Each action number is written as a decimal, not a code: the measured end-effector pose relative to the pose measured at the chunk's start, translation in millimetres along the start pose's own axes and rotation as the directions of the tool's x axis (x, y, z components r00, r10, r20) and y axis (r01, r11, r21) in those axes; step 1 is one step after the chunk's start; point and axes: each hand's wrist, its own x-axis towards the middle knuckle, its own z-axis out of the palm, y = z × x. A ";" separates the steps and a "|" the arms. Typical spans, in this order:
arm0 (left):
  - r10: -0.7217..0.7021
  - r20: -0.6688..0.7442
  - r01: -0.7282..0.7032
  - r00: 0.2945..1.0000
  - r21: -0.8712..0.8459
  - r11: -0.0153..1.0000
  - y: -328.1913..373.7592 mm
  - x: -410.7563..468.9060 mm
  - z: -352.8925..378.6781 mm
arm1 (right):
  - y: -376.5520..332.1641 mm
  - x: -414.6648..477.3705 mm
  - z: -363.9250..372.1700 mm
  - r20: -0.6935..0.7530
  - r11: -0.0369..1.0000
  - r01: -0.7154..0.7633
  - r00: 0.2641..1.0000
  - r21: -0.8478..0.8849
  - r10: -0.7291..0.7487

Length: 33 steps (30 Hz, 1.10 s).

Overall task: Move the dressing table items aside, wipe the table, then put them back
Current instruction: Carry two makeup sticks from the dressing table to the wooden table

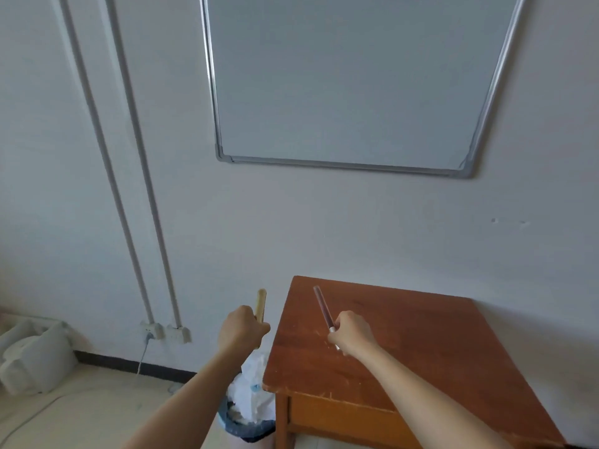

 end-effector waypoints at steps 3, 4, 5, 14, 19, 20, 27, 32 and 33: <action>0.017 0.058 -0.017 0.998 0.016 1.000 0.7 28.3 10.2 | -0.3 13.2 9.2 0.018 0.998 -0.070 0.997 -0.006 0.070; 0.021 0.082 -0.022 0.996 0.019 1.000 0.4 35.5 16.2 | 1.2 16.8 12.8 0.027 0.996 -0.091 0.995 -0.006 0.091; 0.025 0.105 -0.027 0.994 0.016 0.999 -0.1 42.5 22.9 | 3.2 21.3 16.3 0.028 0.994 -0.107 0.994 -0.007 0.107; 0.069 0.212 -0.072 0.975 0.007 0.997 15.9 95.8 70.1 | 15.8 82.7 30.3 0.062 0.979 -0.203 0.977 -0.013 0.203; 0.018 0.235 -0.030 0.972 0.049 0.998 27.3 147.0 93.4 | 20.4 148.0 40.8 0.103 0.979 -0.204 0.974 0.030 0.200; 0.004 0.246 -0.019 0.969 0.055 0.998 29.9 159.2 99.6 | 21.8 162.2 42.3 0.114 0.977 -0.207 0.973 0.044 0.201; -0.086 0.304 0.063 0.949 0.084 0.994 51.7 228.1 140.4 | 31.0 250.1 53.3 0.220 0.976 -0.210 0.956 0.051 0.194; -0.131 0.297 0.101 0.946 0.115 0.988 57.6 252.8 164.1 | 33.0 287.3 65.8 0.260 0.978 -0.203 0.948 0.048 0.184; -0.138 0.297 0.108 0.945 0.114 0.987 58.0 256.6 168.3 | 32.9 292.2 69.4 0.260 0.978 -0.200 0.949 0.052 0.180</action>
